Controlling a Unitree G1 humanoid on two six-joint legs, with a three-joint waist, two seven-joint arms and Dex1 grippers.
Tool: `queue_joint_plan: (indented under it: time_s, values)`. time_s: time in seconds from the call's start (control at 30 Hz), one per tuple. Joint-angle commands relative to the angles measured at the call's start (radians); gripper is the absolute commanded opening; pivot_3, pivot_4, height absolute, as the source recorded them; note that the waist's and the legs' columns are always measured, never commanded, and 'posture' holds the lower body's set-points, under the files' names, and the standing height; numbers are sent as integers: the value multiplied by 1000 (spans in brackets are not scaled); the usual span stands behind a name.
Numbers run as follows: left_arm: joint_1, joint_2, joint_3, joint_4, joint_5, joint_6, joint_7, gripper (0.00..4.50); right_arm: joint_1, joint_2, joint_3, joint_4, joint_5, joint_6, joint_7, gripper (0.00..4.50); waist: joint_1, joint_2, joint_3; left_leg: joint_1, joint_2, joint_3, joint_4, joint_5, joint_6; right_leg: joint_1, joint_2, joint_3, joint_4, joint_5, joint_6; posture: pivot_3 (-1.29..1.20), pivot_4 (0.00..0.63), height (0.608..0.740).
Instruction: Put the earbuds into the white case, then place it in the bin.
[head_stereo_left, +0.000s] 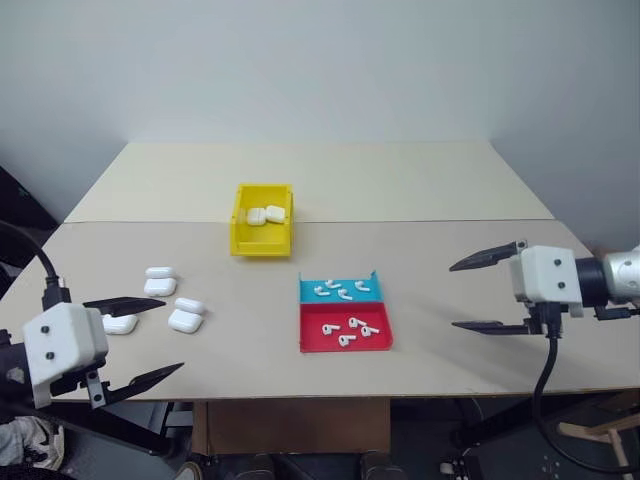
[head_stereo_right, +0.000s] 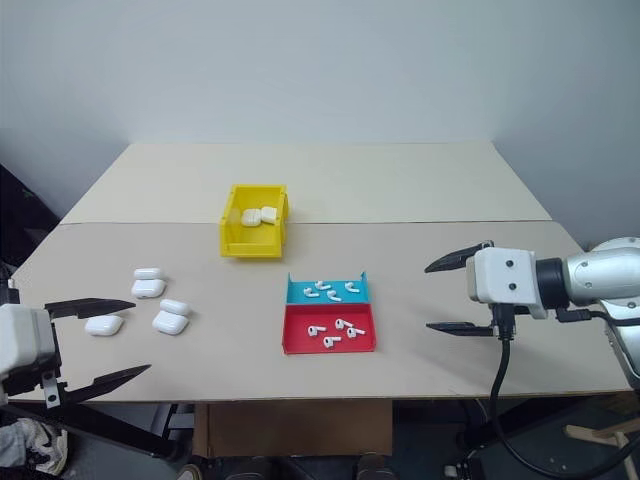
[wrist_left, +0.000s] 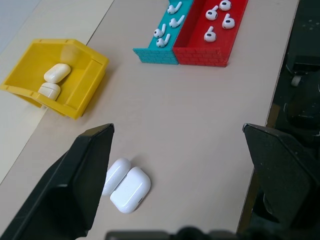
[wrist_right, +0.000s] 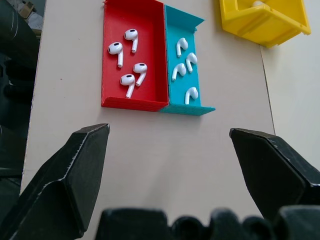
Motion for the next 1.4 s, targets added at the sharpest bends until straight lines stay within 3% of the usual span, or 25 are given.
queue_joint_plan:
  time_s: [0.03, 0.53, 0.63, 0.87, 0.97, 1.1, 1.27, 1.4]
  values:
    - [-4, 10, 20, -17, -30, 16, -3, 4500, -14, -3, -36, -13, 6, -23, -3, 4454, 0, 0, 0, 0, 0, 0, 0, 0, 0, 0, 0, 0, 0, 0, 0, 0, 150, 740]
    - [67, -56, 62, -139, 67, 108, 169, 4500, -64, 21, 16, 37, -22, -63, 13, 4454, -1, 0, 0, 0, 0, 0, 0, 0, 0, 0, 0, 0, 0, 0, 0, 0, 150, 740]
    - [120, -48, 120, -222, 29, 301, 212, 4500, -77, 23, 29, 46, -29, -70, 13, 4454, -3, -1, 0, 0, 0, 0, 0, 0, 0, 0, 0, 0, 0, 0, 0, 0, 150, 740]
    - [191, -140, 266, -435, -99, 540, 336, 4500, -27, 6, 12, 7, -18, -42, 17, 4454, -9, -1, 1, 0, 0, 0, 0, 0, 0, 0, 0, 0, 0, 0, 0, 0, 150, 740]
    - [214, -78, 302, -447, -96, 710, 379, 4500, -14, 7, 12, -4, -11, -30, 16, 4454, -11, -1, 1, 1, 0, 0, 0, 0, 0, 0, 0, 0, 1, 0, 0, 0, 150, 740]
    - [193, 74, 247, -382, -82, 967, 434, 4500, -19, 23, 31, -17, -19, -19, 3, 4454, -15, -1, 1, 3, 0, -1, 0, 0, 0, 1, 0, 0, 1, 0, 0, 0, 150, 740]
    - [-72, 174, 105, -205, -86, 1214, 554, 4500, -10, 35, 39, -34, -24, -1, -16, 4454, -18, -1, 1, 3, 0, -2, 0, 0, 0, 1, 0, 0, 1, 0, 0, 0, 150, 740]
    - [-180, 238, 22, -106, -76, 1318, 577, 4500, 7, 33, 32, -46, -26, 11, -29, 4454, -25, -3, 1, 0, -1, -2, -1, 0, 0, -1, 0, 0, 1, 0, -1, 0, 150, 740]
